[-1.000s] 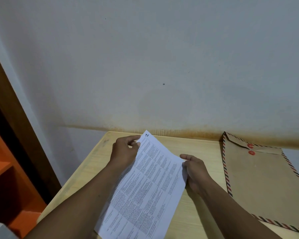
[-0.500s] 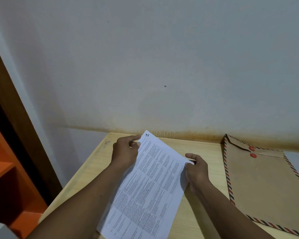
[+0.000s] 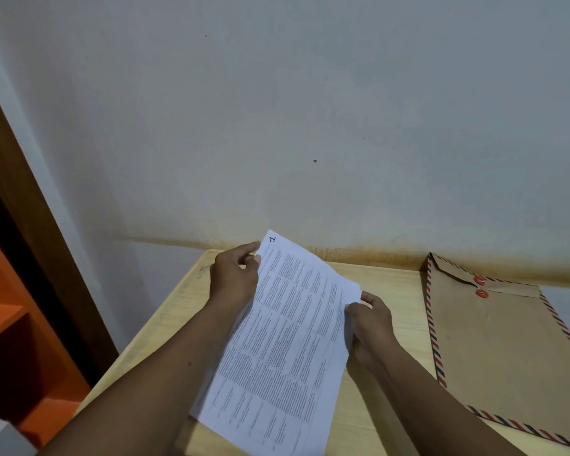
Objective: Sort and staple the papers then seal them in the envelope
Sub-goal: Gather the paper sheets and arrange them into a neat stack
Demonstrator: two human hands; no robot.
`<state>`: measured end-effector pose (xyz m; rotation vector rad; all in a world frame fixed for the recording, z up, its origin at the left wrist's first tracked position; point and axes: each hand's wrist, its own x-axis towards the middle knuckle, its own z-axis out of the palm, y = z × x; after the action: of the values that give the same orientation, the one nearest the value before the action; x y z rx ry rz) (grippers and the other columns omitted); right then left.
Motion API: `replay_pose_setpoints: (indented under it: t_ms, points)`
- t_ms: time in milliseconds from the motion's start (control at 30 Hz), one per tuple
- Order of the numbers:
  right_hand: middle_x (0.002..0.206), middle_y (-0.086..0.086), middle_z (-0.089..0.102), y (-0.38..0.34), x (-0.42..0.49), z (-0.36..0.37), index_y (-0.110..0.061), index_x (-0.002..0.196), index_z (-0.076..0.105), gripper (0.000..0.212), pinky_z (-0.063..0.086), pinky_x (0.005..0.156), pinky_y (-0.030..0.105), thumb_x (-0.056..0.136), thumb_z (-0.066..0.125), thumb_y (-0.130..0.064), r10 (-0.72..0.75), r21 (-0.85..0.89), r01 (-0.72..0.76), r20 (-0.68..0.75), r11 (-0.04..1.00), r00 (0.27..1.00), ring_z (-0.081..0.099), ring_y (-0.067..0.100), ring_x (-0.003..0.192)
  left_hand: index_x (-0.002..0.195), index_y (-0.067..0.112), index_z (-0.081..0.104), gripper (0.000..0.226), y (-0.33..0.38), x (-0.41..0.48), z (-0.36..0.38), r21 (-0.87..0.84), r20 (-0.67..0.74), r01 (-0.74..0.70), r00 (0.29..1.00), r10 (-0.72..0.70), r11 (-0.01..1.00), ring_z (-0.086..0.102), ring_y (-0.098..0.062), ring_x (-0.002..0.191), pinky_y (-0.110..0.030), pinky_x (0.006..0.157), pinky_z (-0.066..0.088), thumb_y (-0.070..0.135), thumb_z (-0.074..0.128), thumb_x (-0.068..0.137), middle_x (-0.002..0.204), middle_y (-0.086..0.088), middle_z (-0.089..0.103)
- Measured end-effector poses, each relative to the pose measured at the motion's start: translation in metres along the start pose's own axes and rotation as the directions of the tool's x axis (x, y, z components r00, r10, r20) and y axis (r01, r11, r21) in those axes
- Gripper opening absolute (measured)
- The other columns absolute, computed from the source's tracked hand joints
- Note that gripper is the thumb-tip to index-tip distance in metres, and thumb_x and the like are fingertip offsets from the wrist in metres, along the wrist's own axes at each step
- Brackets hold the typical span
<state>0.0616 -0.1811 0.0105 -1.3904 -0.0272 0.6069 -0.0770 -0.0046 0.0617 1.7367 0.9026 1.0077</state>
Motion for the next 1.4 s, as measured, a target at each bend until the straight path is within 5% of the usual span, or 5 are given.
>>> replay_pose_setpoints:
  t_ms: [467,600,867,1100,1400]
  points:
    - [0.093,0.003,0.062,0.004,0.007,0.018,-0.024,0.135,0.052,0.043,0.052,0.079,0.038,0.098,0.046,-0.003,-0.283,-0.202,0.256,-0.116,0.945,0.952,0.063,0.018,0.085,0.127,0.021,0.073,0.030,0.006,0.005,-0.002,0.033,-0.022,-0.028,0.999,0.028,0.999,0.065,-0.007,0.100,-0.017,0.089,0.043,0.012,0.064,0.099,0.104,0.007,0.074]
    - [0.099,0.002,0.061,0.004,0.009,0.021,-0.026,0.137,0.053,0.043,0.053,0.091,0.045,0.099,0.050,-0.007,-0.323,-0.224,0.289,-0.136,0.931,0.936,0.064,0.022,0.094,0.129,0.021,0.071,0.034,0.007,0.008,-0.002,0.033,-0.010,-0.032,0.999,0.032,0.999,0.063,-0.009,0.085,-0.008,0.072,0.041,0.013,0.068,0.096,0.082,0.010,0.061]
    - [0.126,0.005,0.064,-0.018,0.008,0.036,-0.029,0.144,0.050,0.049,0.048,0.106,0.048,0.098,0.045,-0.012,-0.405,-0.305,0.371,-0.055,0.877,0.913,0.060,0.026,0.120,0.131,0.022,0.070,0.034,0.013,0.010,-0.009,0.005,-0.102,-0.017,0.995,0.017,1.000,0.064,-0.013,0.102,-0.015,0.086,0.041,0.015,0.067,0.098,0.101,0.006,0.069]
    - [0.105,0.002,0.063,-0.021,0.011,0.037,-0.029,0.137,0.049,0.041,0.053,0.094,0.048,0.098,0.057,-0.018,-0.410,-0.241,0.370,-0.145,0.898,0.901,0.065,0.024,0.099,0.129,0.021,0.071,0.033,0.011,0.016,-0.009,-0.044,-0.082,-0.006,0.997,0.003,0.999,0.067,-0.015,0.100,-0.027,0.100,0.050,0.018,0.071,0.096,0.087,0.010,0.064]
    - [0.126,0.001,0.059,-0.033,0.003,0.030,-0.036,0.146,0.041,0.048,0.047,0.098,0.039,0.102,0.050,-0.018,-0.513,-0.252,0.489,-0.038,0.835,0.857,0.057,0.018,0.114,0.124,0.027,0.073,0.030,0.017,0.013,-0.007,-0.043,-0.121,-0.062,0.991,0.056,0.997,0.066,-0.010,0.090,0.000,0.066,0.038,0.017,0.070,0.096,0.096,0.002,0.072]
